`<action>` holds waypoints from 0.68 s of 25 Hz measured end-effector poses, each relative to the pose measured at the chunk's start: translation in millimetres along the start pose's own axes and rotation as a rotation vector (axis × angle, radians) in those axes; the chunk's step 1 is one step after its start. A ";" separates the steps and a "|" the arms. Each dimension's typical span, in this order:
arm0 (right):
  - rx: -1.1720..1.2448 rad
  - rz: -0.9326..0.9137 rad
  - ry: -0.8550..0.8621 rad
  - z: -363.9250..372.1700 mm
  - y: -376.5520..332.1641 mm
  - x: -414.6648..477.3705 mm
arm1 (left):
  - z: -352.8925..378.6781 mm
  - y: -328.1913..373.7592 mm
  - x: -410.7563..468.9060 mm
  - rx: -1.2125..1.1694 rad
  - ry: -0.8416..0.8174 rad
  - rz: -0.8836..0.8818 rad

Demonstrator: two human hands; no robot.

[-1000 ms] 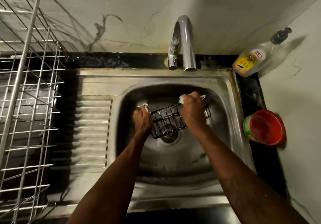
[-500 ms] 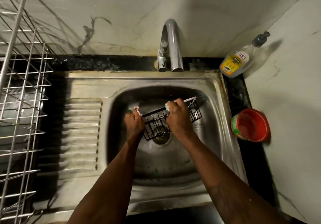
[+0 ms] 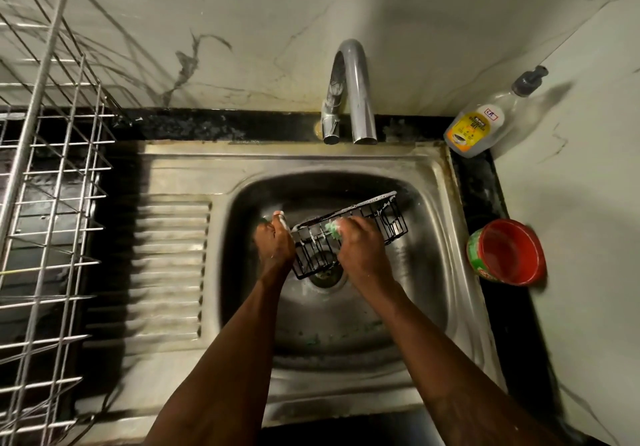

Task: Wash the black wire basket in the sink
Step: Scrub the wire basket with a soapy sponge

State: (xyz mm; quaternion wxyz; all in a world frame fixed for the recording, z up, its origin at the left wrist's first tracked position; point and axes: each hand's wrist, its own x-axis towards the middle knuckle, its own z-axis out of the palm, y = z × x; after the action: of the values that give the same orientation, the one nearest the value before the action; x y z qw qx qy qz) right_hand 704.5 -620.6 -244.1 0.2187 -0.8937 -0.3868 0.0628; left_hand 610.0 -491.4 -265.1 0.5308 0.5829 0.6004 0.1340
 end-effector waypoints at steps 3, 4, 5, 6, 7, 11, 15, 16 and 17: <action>0.031 0.096 0.084 10.3 -18.4 -0.4 | 4.4 -2.9 3.7 -0.003 0.040 0.096; 0.027 0.035 0.075 16.7 -29.9 -3.4 | 6.4 -6.3 7.3 -0.040 0.061 0.081; 0.013 -0.052 0.033 22.4 -42.5 -8.4 | 7.8 -9.1 11.3 -0.060 0.074 0.046; 0.016 -0.133 -0.026 27.0 -52.4 -15.1 | 8.8 -12.4 15.5 -0.072 0.079 0.017; 0.028 -0.189 -0.069 28.4 -57.0 -20.0 | 8.5 -12.3 15.8 -0.074 0.077 0.003; 0.007 -0.157 -0.050 15.3 -24.7 -5.7 | 3.8 -2.6 9.7 -0.004 0.073 0.016; 0.025 0.111 0.109 -4.0 18.4 19.3 | 1.1 -3.6 7.1 0.212 -0.025 0.046; 0.022 0.088 0.106 -1.3 15.2 18.6 | 1.0 -4.4 9.1 0.212 -0.024 0.039; 0.013 0.026 0.084 4.0 4.9 15.1 | 1.5 -3.3 9.2 0.214 -0.012 0.040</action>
State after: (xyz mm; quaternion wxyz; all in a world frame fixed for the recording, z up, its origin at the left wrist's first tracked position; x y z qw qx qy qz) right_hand 717.1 -611.3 -249.0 0.2399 -0.8991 -0.3650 0.0305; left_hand 611.6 -485.3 -272.7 0.4661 0.6491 0.5963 0.0762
